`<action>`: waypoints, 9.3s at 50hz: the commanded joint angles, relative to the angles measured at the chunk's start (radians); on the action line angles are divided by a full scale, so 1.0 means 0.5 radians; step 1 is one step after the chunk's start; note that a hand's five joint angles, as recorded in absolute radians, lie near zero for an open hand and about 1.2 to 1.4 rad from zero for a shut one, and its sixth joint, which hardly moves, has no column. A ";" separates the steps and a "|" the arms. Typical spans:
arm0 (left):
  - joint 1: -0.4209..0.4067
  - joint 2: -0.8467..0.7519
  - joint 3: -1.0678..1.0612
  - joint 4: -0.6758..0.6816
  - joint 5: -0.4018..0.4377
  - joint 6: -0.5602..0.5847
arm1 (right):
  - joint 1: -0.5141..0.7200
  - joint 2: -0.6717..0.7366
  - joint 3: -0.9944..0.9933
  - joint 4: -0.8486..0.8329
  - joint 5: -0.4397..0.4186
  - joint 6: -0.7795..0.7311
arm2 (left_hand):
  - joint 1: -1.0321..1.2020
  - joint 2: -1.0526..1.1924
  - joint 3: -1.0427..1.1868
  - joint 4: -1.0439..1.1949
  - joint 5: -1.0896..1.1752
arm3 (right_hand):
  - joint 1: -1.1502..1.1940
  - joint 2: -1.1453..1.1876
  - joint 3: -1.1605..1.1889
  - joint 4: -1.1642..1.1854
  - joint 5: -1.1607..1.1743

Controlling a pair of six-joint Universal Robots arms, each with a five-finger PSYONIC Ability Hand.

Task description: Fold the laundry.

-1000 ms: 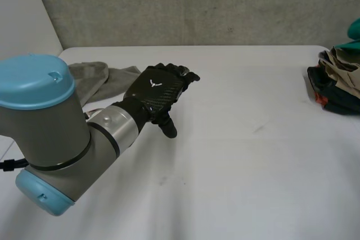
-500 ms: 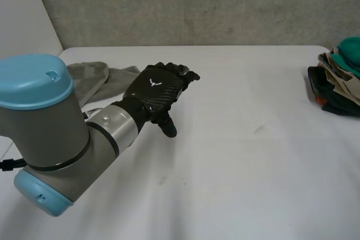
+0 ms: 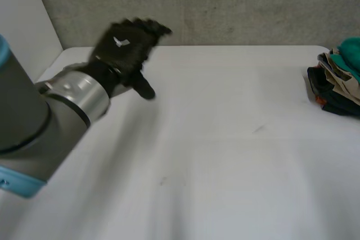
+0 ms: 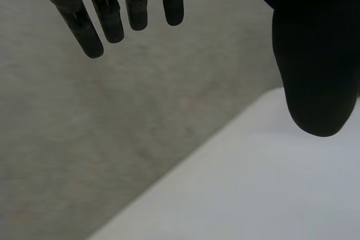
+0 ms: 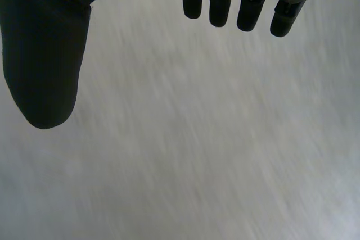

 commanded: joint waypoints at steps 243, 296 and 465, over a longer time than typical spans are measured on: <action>-0.105 -0.573 -0.013 0.158 -0.065 -1.527 | 1.571 -0.448 0.647 0.770 0.147 0.394 | 2.399 2.394 2.378 2.387 2.347 | 2.302 2.358 2.360 2.365 2.346; -0.227 -0.548 -0.142 0.931 -0.513 0.971 | 1.441 0.610 -0.148 0.606 0.024 -0.002 | 2.399 2.394 2.378 2.387 2.347 | 2.302 2.358 2.360 2.365 2.346; 0.285 -0.877 0.842 0.265 -0.405 0.959 | 1.257 0.347 -0.114 0.737 0.098 -0.456 | 2.399 2.394 2.378 2.387 2.347 | 2.023 2.079 2.080 2.085 2.067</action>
